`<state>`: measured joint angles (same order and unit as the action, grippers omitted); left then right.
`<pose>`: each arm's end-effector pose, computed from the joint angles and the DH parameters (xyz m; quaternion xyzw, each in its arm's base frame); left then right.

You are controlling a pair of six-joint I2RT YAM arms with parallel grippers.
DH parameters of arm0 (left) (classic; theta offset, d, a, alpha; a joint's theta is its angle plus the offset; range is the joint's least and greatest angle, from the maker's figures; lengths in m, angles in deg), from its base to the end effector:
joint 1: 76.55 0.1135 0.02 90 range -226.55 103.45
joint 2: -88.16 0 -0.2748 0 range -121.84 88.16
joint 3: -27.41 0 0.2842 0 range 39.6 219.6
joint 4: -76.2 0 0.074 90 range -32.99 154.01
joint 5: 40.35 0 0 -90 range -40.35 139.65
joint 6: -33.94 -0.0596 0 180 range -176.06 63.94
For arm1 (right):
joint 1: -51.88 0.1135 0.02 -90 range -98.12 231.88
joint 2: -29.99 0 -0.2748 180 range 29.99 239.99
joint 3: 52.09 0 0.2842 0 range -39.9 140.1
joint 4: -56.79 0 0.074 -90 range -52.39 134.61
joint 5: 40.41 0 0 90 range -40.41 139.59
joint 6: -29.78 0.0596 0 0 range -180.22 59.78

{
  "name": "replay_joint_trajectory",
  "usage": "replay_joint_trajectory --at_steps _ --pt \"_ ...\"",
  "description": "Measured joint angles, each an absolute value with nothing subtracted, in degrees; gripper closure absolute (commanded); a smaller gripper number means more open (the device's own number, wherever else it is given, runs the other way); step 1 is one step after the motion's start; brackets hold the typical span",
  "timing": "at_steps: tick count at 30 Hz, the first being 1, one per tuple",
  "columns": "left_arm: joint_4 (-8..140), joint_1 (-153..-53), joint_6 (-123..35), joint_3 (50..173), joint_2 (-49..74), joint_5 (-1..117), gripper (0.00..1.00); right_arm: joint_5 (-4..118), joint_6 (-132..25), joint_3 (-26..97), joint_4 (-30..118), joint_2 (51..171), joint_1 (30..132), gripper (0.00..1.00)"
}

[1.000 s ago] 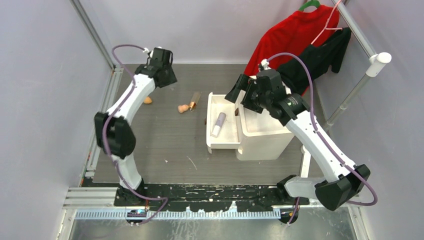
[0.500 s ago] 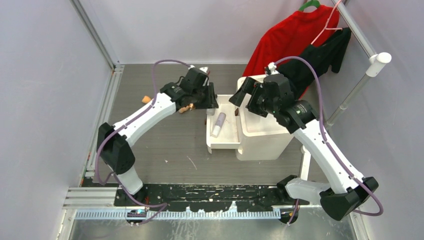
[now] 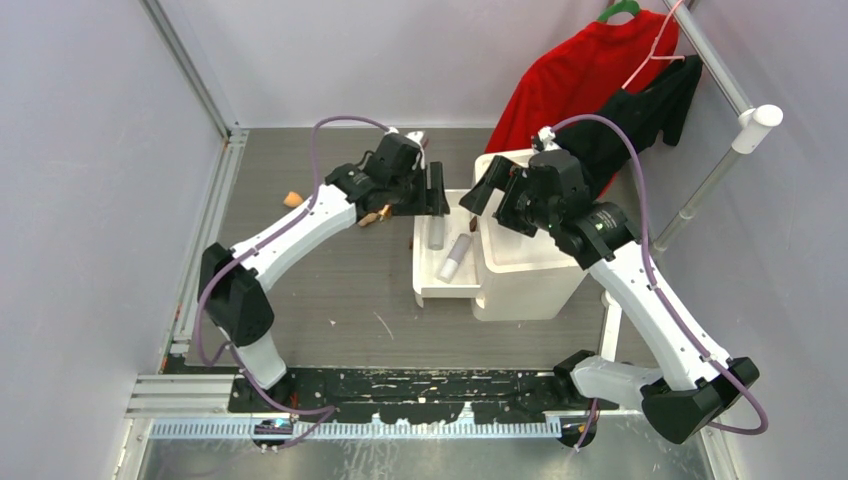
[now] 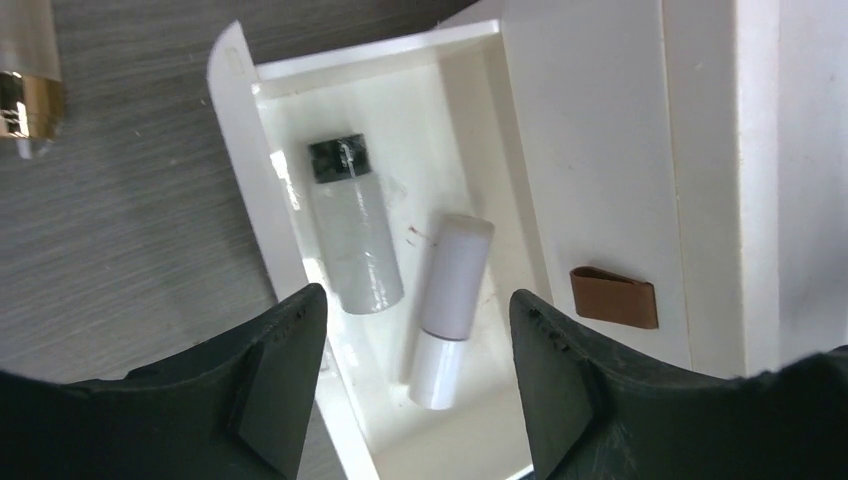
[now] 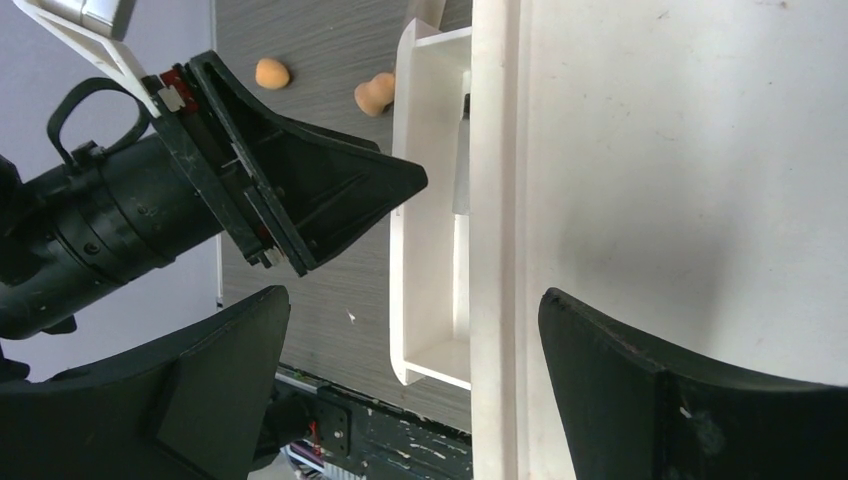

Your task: Organize the makeup

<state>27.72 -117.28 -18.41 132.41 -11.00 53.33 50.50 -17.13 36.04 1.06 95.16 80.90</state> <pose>0.3345 -0.2930 0.3233 0.0375 0.9147 -0.2764 0.2925 0.2432 0.1360 0.4015 0.1037 0.8717 0.2875 0.3831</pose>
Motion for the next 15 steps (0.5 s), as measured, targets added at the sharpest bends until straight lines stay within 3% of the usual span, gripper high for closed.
replay_joint_trajectory --at_steps 4,9,15 --pt "27.6 -114.4 -21.1 132.5 -10.7 52.3 0.27 50.5 -17.2 36.0 0.8 95.2 80.9 0.00" --pt "28.5 -106.4 -25.7 130.1 -10.4 52.3 0.29 50.5 -17.2 36.0 0.8 95.4 80.9 0.00" --pt "28.1 -100.3 -34.4 133.7 -17.8 49.1 0.24 50.6 -17.2 36.0 0.8 96.4 80.9 0.00"
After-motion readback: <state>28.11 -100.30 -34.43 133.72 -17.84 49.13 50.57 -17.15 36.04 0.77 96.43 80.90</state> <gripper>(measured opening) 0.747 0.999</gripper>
